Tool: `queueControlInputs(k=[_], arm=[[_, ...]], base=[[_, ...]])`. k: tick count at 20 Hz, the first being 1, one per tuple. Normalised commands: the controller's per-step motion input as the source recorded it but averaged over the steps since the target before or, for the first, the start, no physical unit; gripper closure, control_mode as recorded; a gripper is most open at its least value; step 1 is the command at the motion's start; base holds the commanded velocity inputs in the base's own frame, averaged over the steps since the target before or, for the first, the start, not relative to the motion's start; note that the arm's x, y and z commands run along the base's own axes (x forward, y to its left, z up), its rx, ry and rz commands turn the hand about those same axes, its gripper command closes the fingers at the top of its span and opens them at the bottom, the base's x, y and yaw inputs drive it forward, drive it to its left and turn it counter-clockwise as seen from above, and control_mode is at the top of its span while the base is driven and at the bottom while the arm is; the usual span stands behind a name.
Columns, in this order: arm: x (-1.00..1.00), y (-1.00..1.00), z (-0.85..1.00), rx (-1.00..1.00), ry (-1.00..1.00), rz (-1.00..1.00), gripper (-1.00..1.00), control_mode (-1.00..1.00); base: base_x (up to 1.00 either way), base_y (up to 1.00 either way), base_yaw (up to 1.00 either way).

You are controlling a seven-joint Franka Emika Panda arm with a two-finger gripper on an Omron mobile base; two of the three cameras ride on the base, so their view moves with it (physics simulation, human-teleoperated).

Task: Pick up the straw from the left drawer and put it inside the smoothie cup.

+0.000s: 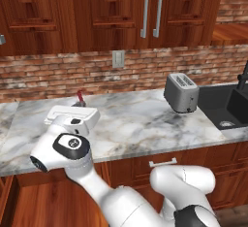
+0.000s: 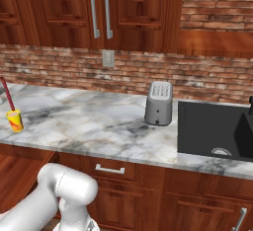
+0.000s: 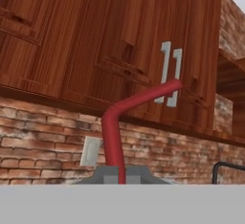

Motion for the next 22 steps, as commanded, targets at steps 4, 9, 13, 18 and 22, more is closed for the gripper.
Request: queueControlInputs(k=[4, 9, 13, 18, 22], arm=[[0.31, 0.14, 0.00, 0.00, 0.00, 0.00, 1.00, -1.00], [0.16, 0.16, -0.01, 0.00, 0.00, 0.00, 1.00, -1.00], [0.05, 0.09, -0.03, 0.00, 0.00, 0.00, 1.00, -1.00], [0.00, 0.08, -0.11, 0.00, 0.00, 0.00, 1.00, -1.00], [0.04, 0.03, -0.14, 0.00, 0.00, 0.00, 1.00, -1.00]], base=[[0.00, 0.00, 0.00], [0.00, 0.00, 0.00], [0.00, 0.00, 0.00], [0.00, 0.00, 0.00], [0.00, 0.00, 0.00]])
